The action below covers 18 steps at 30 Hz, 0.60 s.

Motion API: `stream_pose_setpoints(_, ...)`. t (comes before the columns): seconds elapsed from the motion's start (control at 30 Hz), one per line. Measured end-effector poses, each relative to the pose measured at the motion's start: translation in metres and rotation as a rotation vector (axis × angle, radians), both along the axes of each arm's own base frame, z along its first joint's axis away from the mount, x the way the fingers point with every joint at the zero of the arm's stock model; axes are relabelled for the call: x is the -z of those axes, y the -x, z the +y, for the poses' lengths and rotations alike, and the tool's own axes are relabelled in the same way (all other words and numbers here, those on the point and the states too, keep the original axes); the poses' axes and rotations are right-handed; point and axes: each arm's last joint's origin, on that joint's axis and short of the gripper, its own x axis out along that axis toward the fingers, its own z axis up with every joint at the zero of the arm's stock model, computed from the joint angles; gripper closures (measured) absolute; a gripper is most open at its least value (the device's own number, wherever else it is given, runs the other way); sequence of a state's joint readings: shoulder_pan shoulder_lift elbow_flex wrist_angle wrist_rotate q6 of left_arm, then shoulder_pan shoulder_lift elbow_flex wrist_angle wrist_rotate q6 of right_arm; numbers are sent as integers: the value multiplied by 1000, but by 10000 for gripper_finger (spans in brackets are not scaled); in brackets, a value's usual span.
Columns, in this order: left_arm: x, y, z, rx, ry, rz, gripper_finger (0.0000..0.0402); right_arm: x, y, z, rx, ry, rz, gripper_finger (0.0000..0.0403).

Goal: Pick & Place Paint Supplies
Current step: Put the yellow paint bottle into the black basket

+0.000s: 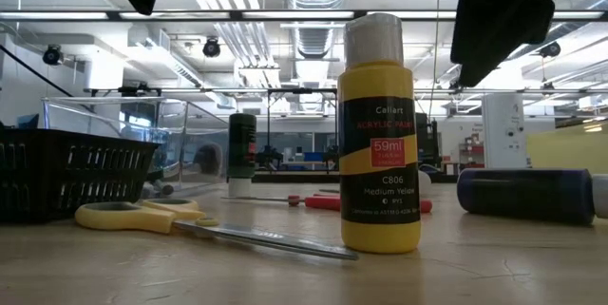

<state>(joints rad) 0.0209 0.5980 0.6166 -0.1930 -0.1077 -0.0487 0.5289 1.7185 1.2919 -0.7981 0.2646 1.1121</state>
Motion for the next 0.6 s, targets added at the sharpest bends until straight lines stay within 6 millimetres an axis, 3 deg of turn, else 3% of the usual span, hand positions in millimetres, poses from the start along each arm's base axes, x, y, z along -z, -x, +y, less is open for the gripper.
stream_pose_setpoints(0.33,-2,-1,0,0,0,-27,343,-20,-18,13,-156,-111,-192,206)
stream_pose_setpoints(0.6,-2,-1,0,0,0,-25,343,-26,-16,20,-270,-73,-202,206)
